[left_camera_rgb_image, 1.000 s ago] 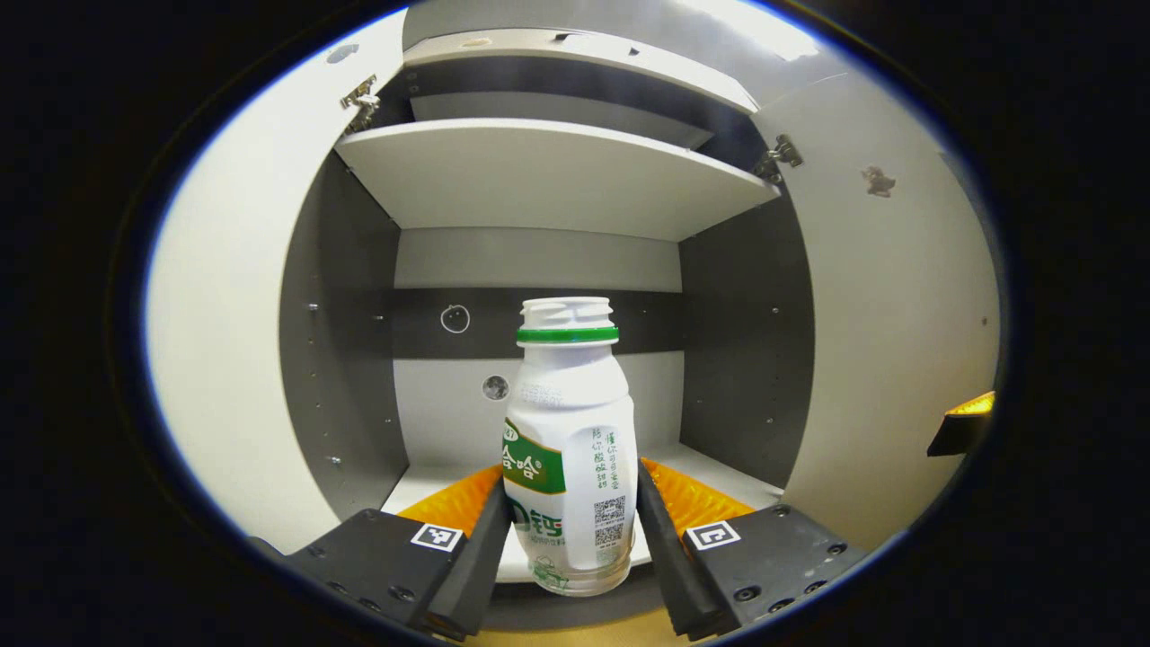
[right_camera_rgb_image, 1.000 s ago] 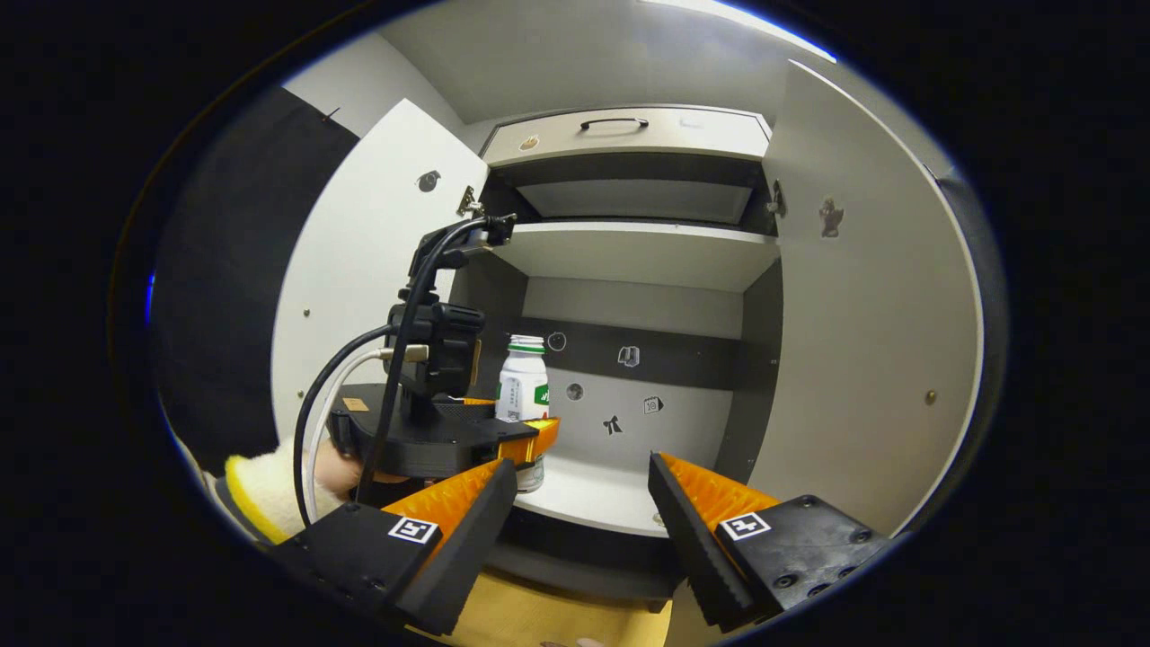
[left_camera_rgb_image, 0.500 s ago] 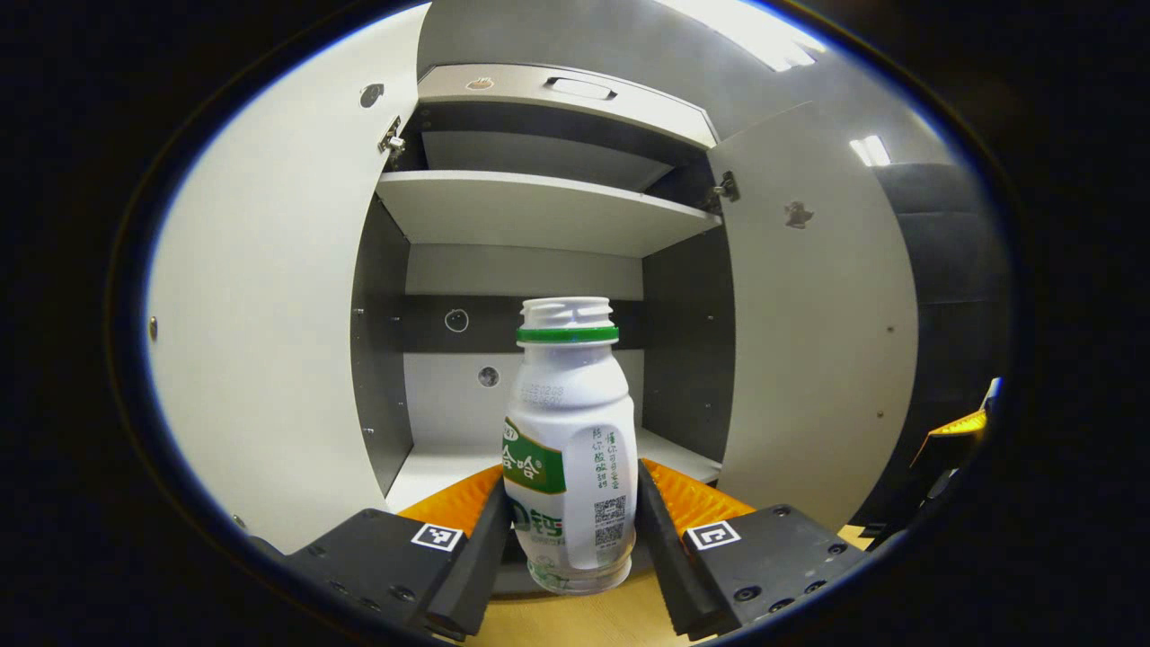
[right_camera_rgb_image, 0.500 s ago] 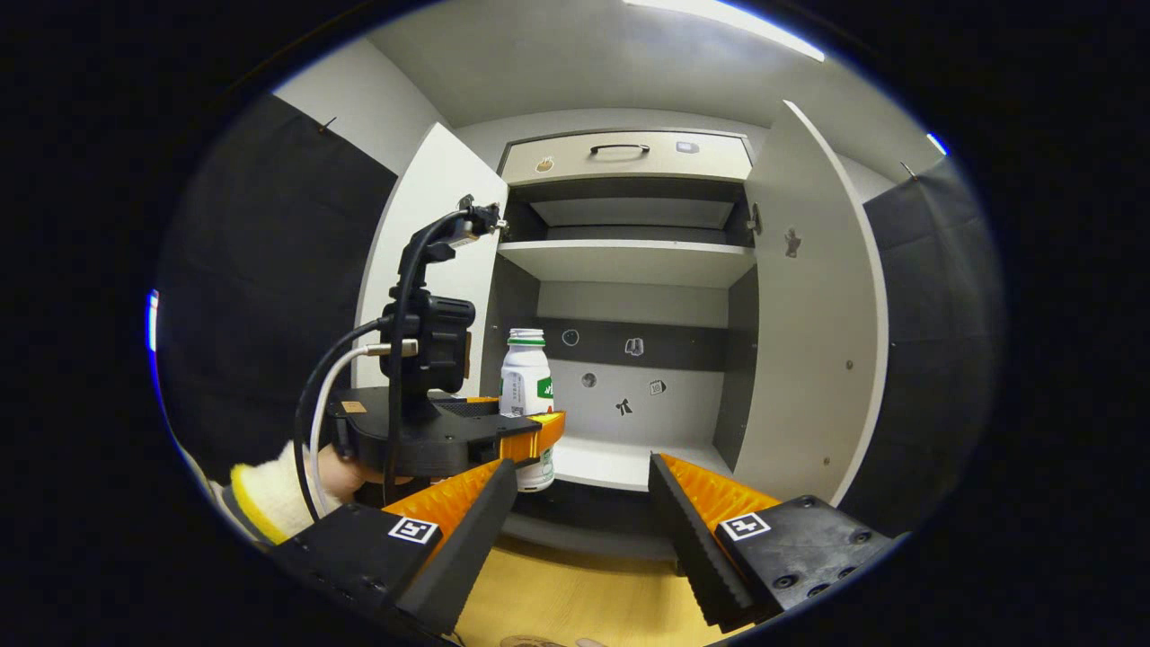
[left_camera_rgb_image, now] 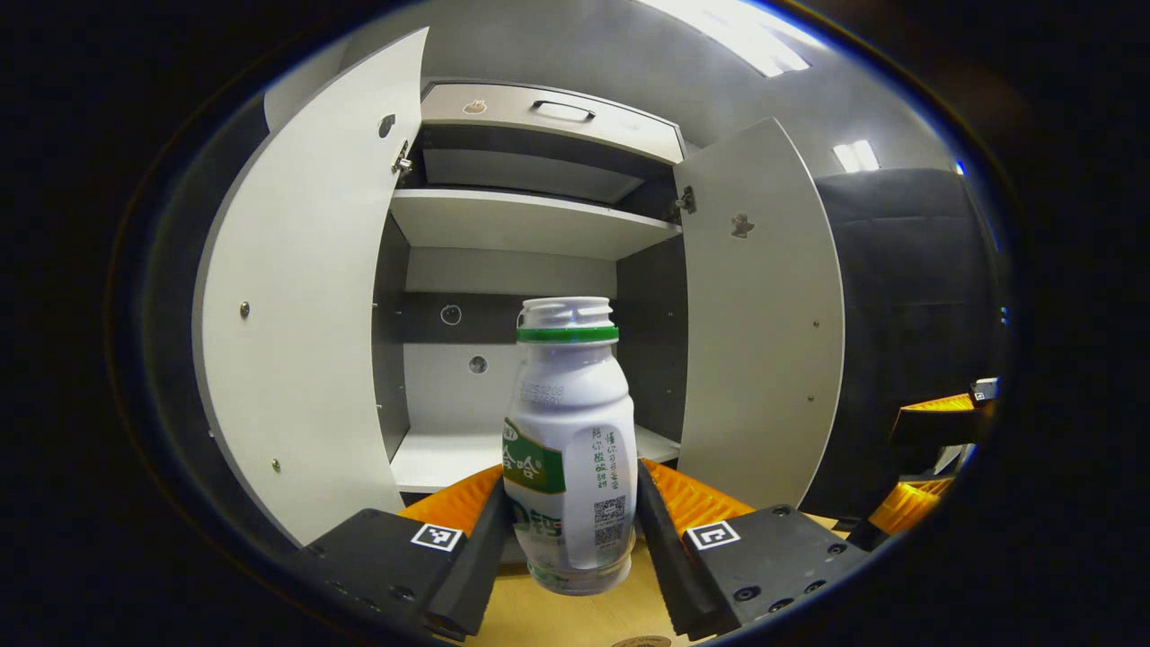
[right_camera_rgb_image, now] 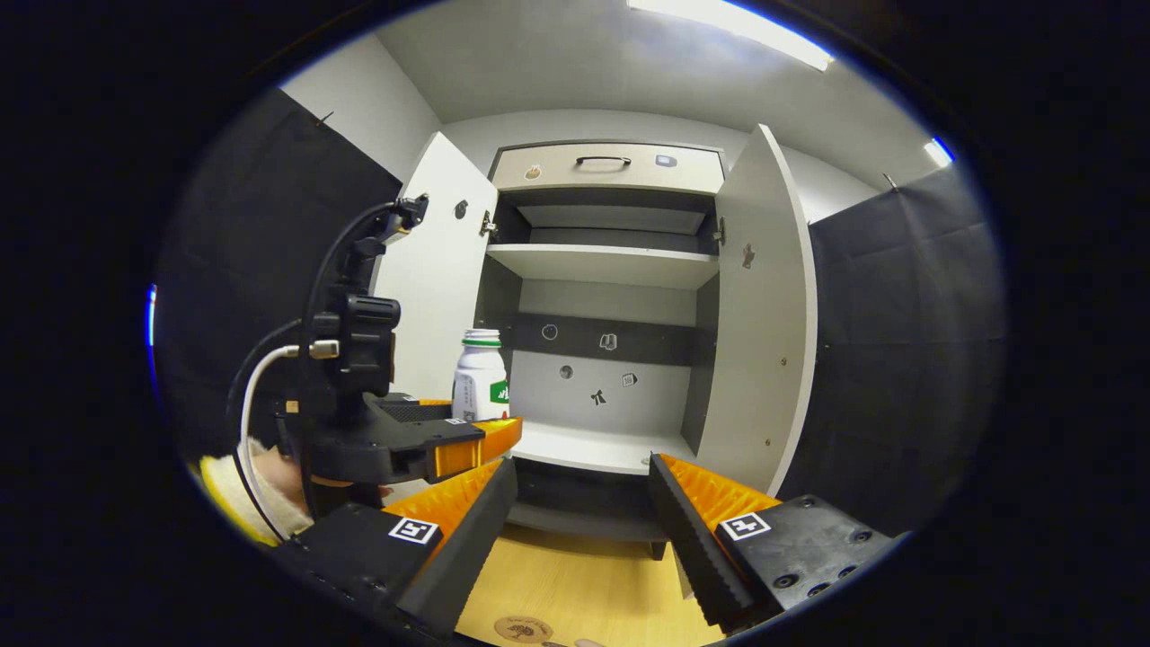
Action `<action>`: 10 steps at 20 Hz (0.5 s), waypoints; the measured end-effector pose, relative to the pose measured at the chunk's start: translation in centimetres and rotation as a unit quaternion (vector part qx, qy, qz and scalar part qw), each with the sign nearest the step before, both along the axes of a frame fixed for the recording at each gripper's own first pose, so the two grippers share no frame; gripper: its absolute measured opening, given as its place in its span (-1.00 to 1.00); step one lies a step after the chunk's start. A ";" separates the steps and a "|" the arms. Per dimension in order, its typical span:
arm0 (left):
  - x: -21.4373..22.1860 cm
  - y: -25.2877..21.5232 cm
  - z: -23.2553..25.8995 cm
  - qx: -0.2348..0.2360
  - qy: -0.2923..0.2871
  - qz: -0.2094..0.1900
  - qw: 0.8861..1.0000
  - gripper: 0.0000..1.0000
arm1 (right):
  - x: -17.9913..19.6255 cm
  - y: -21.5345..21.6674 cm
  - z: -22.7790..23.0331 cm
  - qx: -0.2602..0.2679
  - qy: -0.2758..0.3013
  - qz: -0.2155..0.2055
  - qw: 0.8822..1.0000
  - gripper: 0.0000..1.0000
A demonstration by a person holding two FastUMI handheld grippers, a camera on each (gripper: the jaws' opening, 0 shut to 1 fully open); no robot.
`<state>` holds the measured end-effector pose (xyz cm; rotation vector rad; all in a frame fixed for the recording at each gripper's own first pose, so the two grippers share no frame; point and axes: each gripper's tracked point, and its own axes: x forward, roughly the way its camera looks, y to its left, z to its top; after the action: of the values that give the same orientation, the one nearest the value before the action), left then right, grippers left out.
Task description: Grasp the bottle in the cabinet with the left hand and place it on the coaster, then close the right door with the right hand and the left door with the left hand.
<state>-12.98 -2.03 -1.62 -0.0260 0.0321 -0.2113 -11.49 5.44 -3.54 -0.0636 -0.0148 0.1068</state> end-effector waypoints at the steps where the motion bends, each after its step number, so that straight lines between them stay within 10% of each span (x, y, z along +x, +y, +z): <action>1: -0.2 -0.2 -0.4 0.000 0.003 0.002 1.000 0.51 | -0.1 -0.6 0.2 -0.006 -0.005 0.002 1.000 0.94; 10: -4.6 -4.4 -9.2 0.010 0.041 0.009 0.999 0.51 | 1.2 -5.6 -2.3 -0.046 0.008 0.032 0.998 0.95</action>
<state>-17.57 -6.43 -10.86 -0.0145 0.1160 -0.1917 -10.34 -0.20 -5.88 -0.1539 0.0043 0.1726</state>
